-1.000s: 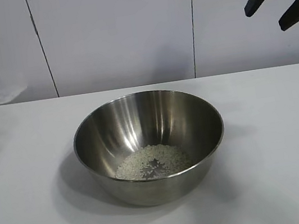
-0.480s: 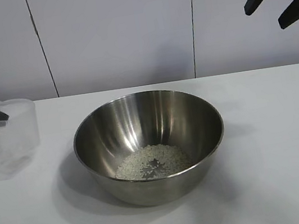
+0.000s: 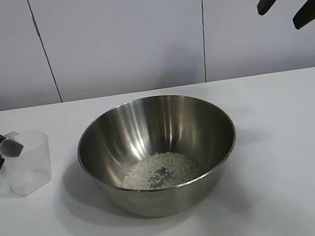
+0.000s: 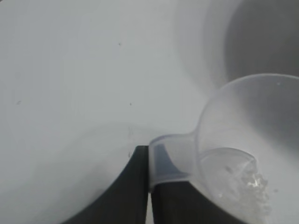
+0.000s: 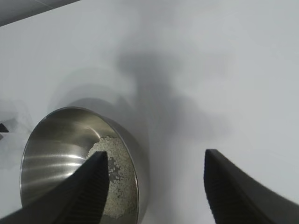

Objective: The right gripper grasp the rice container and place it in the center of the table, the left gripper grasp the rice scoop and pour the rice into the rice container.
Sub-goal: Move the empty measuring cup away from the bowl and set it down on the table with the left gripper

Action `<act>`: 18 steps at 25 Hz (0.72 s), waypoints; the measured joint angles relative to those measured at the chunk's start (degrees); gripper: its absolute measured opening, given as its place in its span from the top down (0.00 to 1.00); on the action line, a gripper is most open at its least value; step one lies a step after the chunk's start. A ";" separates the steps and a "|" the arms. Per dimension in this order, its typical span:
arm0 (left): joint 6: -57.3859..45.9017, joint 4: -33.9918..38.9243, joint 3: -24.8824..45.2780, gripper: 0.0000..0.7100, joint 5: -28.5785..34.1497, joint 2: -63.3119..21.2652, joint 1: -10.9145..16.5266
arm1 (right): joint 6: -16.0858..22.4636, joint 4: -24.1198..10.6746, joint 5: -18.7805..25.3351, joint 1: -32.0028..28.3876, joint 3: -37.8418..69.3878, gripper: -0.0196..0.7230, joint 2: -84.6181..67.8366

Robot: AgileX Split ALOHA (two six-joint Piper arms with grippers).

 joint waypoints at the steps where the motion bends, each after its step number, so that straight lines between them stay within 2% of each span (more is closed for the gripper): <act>1: 0.00 -0.02 0.00 1.00 -0.06 0.06 0.00 | 0.00 0.00 -0.05 0.00 0.00 0.42 0.00; 4: 0.00 -0.07 -0.08 0.99 -0.06 0.06 0.00 | 0.00 0.00 -0.11 0.00 0.00 0.42 0.00; 6: -0.38 -0.07 -0.08 0.95 -0.18 0.06 0.00 | 0.00 0.00 -0.11 0.00 0.00 0.42 0.00; 8: -0.88 -0.07 -0.08 0.85 -0.57 0.06 0.00 | 0.00 0.00 -0.11 0.00 0.00 0.42 0.00; 13: -2.02 -0.07 -0.08 0.54 -3.21 0.06 0.00 | -0.05 0.00 -0.17 0.00 0.00 0.42 0.00; 18: -2.79 -0.22 -0.08 0.47 -5.26 0.06 0.00 | -0.22 0.00 -0.17 0.00 0.00 0.42 0.00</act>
